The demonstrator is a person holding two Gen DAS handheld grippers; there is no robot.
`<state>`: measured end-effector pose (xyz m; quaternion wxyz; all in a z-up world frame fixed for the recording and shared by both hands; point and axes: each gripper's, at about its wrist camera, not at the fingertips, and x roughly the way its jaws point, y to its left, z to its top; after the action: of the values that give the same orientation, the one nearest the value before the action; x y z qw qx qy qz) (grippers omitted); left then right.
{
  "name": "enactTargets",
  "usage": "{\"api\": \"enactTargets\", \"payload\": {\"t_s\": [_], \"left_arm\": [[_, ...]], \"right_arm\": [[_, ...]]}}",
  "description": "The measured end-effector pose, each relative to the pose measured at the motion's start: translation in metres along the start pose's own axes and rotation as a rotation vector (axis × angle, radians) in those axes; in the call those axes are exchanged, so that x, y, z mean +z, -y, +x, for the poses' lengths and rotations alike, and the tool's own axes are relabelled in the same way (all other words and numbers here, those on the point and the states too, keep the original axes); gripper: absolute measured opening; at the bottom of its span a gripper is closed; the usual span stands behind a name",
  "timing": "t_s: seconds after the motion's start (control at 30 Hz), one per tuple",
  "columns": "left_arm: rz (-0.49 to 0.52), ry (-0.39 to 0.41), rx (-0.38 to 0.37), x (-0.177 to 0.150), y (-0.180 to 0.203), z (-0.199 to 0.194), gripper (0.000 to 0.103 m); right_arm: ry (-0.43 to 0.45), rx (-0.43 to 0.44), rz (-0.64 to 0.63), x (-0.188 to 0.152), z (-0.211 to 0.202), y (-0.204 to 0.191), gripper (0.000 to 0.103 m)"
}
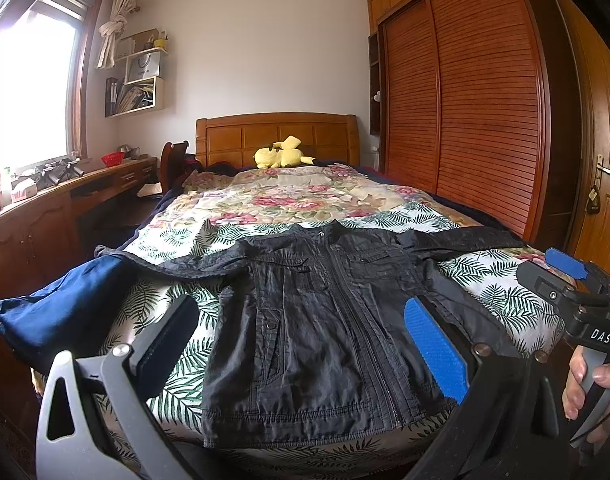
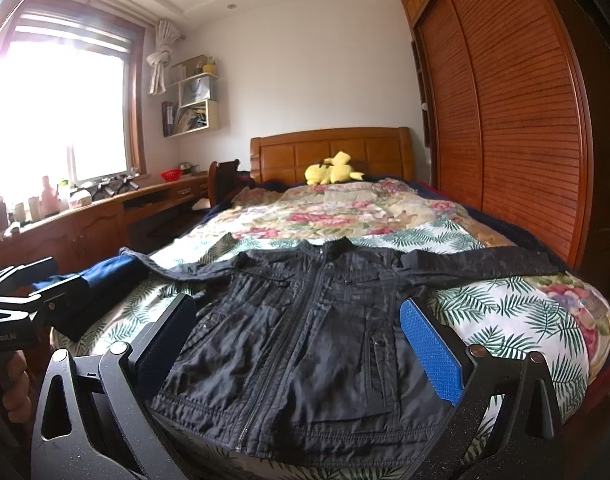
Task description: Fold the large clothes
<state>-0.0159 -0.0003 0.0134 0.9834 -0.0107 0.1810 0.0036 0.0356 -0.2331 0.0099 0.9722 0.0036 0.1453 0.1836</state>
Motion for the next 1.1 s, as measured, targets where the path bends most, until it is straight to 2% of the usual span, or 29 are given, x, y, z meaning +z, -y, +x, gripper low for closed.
{"api": "enactTargets", "payload": {"t_s": [0.77,1.1], "left_arm": [[0.0,-0.004,-0.002,-0.003,0.0,0.001,0.103],[-0.014,-0.056,0.023,-0.015,-0.011,0.025,0.103]], "right_arm": [[-0.002,0.001,0.002,0.0,0.0,0.001,0.103],[-0.033,0.001,-0.009,-0.012,0.009,0.001,0.103]]}}
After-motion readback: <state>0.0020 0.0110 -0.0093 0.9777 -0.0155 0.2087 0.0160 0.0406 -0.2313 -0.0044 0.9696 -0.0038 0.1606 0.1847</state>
